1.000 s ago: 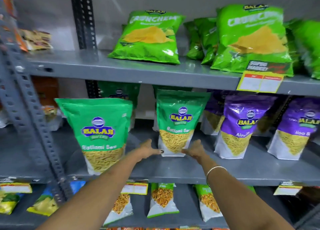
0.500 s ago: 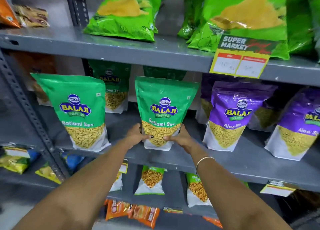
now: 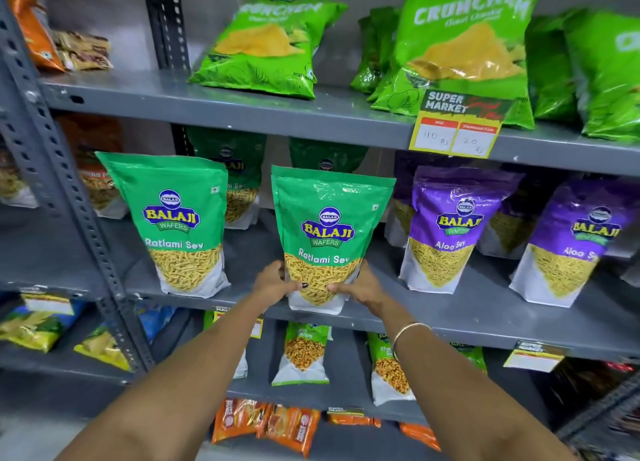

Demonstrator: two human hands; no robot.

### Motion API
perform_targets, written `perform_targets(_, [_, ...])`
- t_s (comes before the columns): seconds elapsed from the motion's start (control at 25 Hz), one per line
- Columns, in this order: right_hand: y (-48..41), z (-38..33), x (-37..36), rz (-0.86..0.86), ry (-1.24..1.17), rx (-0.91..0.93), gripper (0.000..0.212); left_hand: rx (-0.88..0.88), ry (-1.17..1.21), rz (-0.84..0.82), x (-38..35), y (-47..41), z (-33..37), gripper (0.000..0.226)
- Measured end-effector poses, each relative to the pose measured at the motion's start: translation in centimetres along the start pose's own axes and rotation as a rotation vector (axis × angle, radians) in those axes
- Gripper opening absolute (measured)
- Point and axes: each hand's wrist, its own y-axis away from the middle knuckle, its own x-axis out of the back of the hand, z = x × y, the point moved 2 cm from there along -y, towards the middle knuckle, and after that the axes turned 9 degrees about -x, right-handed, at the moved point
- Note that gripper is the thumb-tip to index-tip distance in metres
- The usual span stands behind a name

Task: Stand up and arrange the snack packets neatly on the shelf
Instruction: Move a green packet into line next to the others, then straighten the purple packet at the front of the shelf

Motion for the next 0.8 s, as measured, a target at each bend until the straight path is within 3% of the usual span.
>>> perform_targets(0.2, [0.4, 0.0, 0.2, -0.012, 0.041, -0.041, 0.076, 0.044, -0.065, -0.043, 0.1, 1.3, 0.6, 0.058])
perform_targets(0.36, [0.3, 1.2, 2.7, 0.057, 0.216, -0.187, 0.098, 0.292, -0.473, -0.423, 0.2, 2.6, 0.2, 0.038])
perform_targets(0.4, [0.2, 1.9, 4.1, 0.076, 0.293, -0.25, 0.092, 0.371, -0.5, -0.546, -0.5, 3.3, 0.7, 0.037])
perform_targets(0.52, [-0.1, 3.8, 9.5, 0.113, 0.478, -0.345, 0.035, 0.414, -0.434, -0.817, -4.4, 3.6, 3.4, 0.03])
perform_targets(0.56, [-0.3, 4.7, 11.8, 0.151, 0.509, -0.38, 0.04, 0.371, -0.37, -0.858, -6.4, 3.2, 4.7, 0.027])
perform_targets(0.64, [0.1, 5.5, 15.8, 0.208, 0.51, -0.41, 0.033, 0.226, -0.293, -0.819, -10.4, 2.5, 7.5, 0.02])
perform_targets(0.68, [-0.4, 6.4, 17.8, 0.223, 0.493, -0.396, 0.04, 0.136, -0.282, -0.739, -12.5, 1.5, 8.7, 0.021])
perform_targets(0.8, [-2.0, 7.7, 22.2, 0.232, 0.271, -0.27, 0.1, -0.047, -0.195, -0.324, -17.7, -2.4, 11.3, 0.083])
